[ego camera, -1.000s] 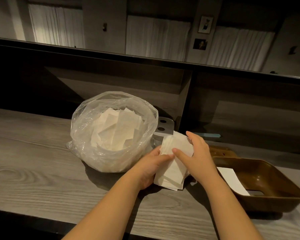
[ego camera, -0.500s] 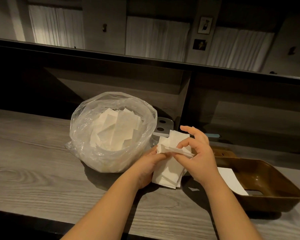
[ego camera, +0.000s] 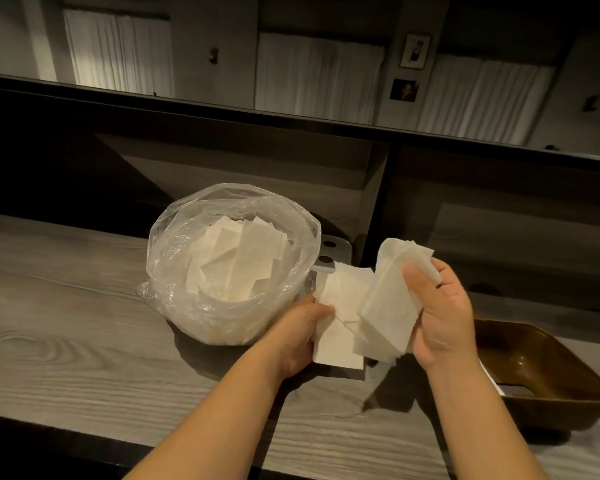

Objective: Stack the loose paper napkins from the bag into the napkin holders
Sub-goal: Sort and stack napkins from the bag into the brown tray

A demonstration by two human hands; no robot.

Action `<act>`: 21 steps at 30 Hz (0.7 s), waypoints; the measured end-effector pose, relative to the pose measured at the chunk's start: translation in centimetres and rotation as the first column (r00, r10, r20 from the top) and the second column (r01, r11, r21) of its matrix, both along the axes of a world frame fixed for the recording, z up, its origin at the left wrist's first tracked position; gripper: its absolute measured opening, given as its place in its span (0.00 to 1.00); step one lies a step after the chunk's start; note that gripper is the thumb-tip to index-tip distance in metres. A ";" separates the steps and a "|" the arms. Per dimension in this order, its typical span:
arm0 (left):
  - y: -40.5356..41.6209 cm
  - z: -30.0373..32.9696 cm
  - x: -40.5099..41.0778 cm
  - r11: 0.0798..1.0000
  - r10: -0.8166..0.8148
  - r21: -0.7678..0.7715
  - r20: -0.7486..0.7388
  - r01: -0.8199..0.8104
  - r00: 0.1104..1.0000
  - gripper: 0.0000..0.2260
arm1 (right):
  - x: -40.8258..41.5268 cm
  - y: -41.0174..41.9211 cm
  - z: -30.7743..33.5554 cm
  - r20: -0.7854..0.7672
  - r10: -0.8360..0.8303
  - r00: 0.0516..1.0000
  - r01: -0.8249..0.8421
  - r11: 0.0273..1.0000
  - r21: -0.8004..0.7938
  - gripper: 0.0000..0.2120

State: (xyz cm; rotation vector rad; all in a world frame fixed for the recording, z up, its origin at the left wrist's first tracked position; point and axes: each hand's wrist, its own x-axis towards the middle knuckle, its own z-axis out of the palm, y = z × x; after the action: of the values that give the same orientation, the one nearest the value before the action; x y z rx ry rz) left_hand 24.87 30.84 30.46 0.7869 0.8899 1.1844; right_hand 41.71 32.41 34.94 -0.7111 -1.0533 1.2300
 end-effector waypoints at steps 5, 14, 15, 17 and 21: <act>0.1 0.2 0.4 1.000 -0.007 0.026 0.052 0.006 0.999 0.17 | -0.6 0.5 -0.7 0.194 -0.076 0.978 0.100 0.989 -0.114 0.07; -0.1 0.3 0.3 0.996 -0.037 0.076 0.005 0.036 0.999 0.21 | -0.6 0.4 -0.5 0.211 -0.131 0.969 0.151 0.985 -0.081 0.06; -0.2 0.3 0.3 0.997 -0.022 0.080 0.002 0.022 1.000 0.21 | -0.4 0.3 -0.3 0.151 -0.161 0.975 0.171 0.984 -0.058 0.07; -0.2 0.4 0.3 0.997 0.013 0.073 0.003 -0.013 1.000 0.20 | 0.0 0.1 0.1 0.005 -0.171 0.985 0.171 0.983 -0.060 0.09; 0.0 0.2 0.5 0.998 0.043 0.044 0.024 -0.044 0.999 0.16 | -0.1 0.0 0.3 -0.172 -0.063 0.983 0.041 0.991 -0.131 0.14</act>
State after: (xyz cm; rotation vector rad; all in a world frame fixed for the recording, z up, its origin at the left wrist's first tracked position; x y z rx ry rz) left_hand 25.34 30.83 30.65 0.7912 0.8684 1.2530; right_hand 41.61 32.38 35.28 -0.7086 -0.8118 1.2975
